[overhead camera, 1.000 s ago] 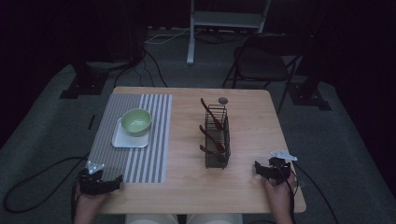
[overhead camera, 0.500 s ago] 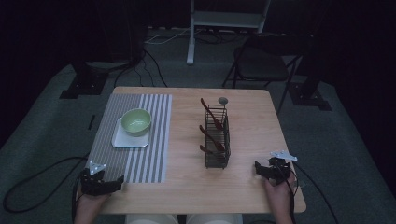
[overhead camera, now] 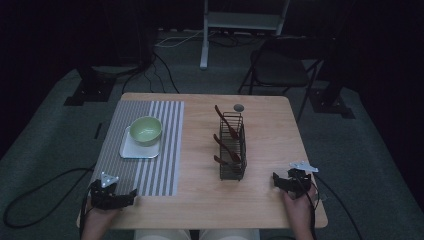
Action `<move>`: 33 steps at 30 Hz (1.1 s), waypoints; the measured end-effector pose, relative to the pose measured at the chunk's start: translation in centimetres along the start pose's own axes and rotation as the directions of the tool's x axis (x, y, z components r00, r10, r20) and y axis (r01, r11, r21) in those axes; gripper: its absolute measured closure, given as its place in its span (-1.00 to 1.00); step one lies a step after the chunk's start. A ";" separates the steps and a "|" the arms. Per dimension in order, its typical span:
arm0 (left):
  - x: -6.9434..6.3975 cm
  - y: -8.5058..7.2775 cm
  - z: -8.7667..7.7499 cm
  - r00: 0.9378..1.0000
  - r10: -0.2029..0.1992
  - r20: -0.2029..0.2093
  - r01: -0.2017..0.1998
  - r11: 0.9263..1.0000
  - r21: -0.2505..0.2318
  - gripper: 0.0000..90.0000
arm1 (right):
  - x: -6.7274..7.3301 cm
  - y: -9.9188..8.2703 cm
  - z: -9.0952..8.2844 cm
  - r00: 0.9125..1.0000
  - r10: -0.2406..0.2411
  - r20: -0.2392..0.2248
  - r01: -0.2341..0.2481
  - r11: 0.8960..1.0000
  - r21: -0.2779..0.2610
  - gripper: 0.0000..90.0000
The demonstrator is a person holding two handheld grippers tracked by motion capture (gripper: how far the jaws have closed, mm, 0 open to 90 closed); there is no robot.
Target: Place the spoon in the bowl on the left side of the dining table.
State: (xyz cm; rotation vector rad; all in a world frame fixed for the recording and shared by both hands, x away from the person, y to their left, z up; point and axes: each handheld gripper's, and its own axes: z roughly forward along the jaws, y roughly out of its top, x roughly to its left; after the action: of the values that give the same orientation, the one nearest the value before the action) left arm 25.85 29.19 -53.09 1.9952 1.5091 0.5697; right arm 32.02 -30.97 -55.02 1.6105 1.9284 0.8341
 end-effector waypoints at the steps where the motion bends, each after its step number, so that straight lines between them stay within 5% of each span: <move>1: 0.0 0.0 0.0 1.000 0.000 0.000 0.000 1.000 0.000 -0.92 | 0.0 0.0 0.0 1.000 0.000 0.000 0.000 1.000 0.000 -0.73; 17: -1.4 1.0 -0.1 0.996 0.033 0.077 -0.031 0.999 -0.024 -0.92 | 0.0 0.0 0.0 1.000 0.000 0.000 0.000 1.000 0.000 -0.73; 33: -3.3 2.8 0.4 0.985 0.084 0.150 -0.077 0.996 -0.050 -0.92 | 0.0 0.0 0.0 1.000 0.000 0.000 0.000 1.000 0.000 -0.73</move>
State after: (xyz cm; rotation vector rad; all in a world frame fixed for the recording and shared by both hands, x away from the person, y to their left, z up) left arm 27.21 25.35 -51.52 2.0244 1.3196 0.4681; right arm 32.02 -30.97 -55.03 1.6104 1.9283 0.8343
